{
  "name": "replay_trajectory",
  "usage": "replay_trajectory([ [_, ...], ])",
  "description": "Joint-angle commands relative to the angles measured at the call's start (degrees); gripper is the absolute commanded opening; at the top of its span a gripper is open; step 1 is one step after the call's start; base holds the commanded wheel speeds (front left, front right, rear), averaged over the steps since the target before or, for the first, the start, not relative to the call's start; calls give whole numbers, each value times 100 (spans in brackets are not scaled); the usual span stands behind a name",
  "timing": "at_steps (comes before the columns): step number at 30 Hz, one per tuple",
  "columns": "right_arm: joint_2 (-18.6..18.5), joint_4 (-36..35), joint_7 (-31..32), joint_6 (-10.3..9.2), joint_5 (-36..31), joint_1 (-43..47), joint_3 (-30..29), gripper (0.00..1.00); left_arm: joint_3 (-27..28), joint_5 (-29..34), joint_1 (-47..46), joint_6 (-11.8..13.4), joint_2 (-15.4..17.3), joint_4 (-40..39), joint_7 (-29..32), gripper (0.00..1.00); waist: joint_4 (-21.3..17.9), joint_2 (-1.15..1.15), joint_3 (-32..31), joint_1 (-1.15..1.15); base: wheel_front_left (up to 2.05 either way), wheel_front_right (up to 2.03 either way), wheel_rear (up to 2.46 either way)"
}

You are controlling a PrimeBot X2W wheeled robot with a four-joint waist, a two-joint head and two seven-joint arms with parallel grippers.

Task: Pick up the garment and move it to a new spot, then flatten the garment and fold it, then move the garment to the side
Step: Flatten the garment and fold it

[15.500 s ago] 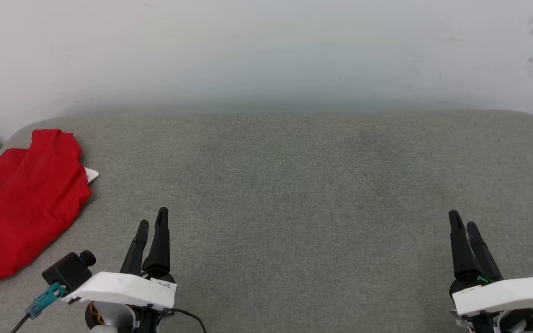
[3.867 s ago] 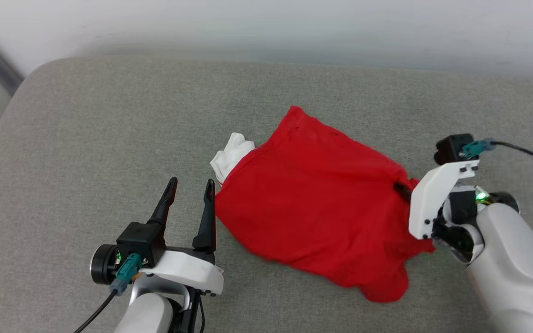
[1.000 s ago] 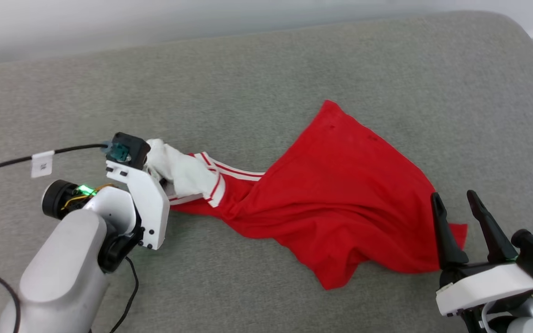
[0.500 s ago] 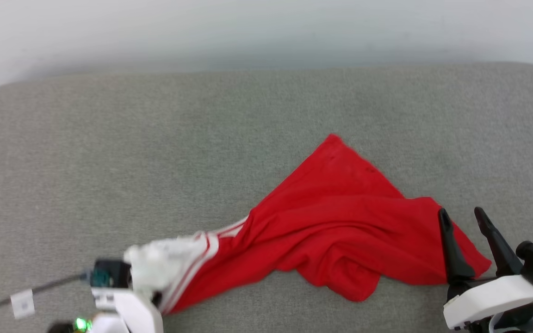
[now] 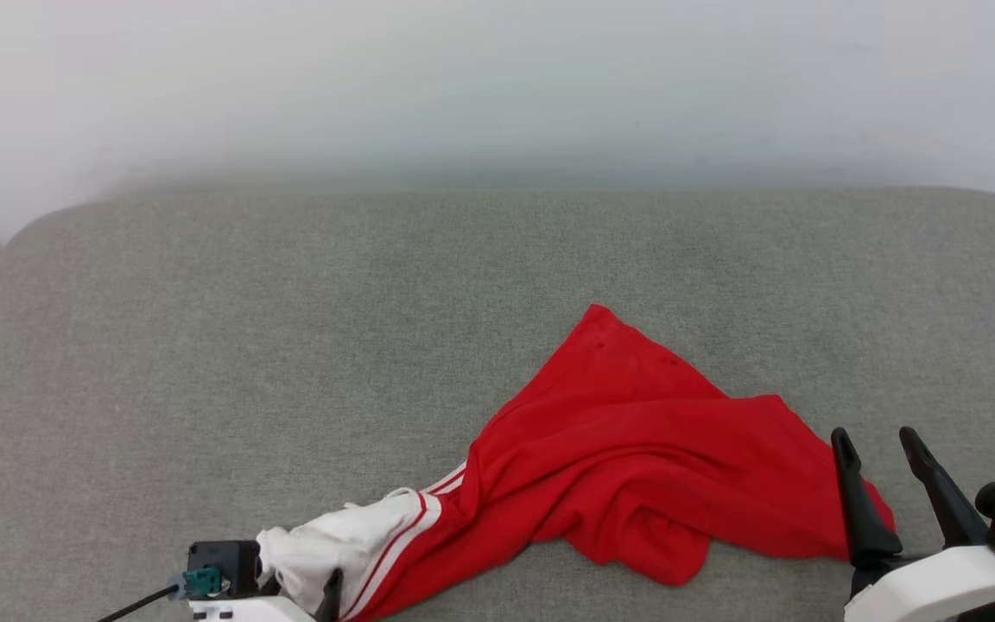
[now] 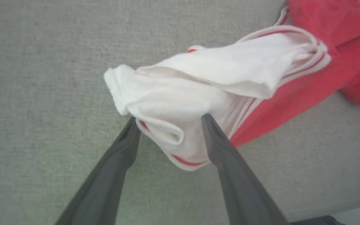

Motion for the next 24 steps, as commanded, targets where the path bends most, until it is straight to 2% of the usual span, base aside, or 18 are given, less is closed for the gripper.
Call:
replay_trajectory([
  [1,7,-38,29,-1,-15,62,-6,100,6,47,-78,34,-11,-65,-71,100,1,0,-80,0,0,0,0],
  [7,7,-135,90,-1,38,178,-70,100,65,386,-334,198,22,-469,-510,100,-23,0,-232,0,0,0,0],
  [11,7,-183,110,-1,67,172,-102,100,-46,560,-693,93,52,-664,-530,100,-40,0,-219,0,0,0,0],
  [17,7,-228,91,-1,9,45,-43,100,-600,726,-1578,-469,-9,-554,-102,100,-178,0,-9,0,0,0,0],
  [24,7,-168,30,-1,17,-167,92,100,-1138,574,-2429,-1123,-134,241,852,100,-500,0,310,0,0,0,0],
])
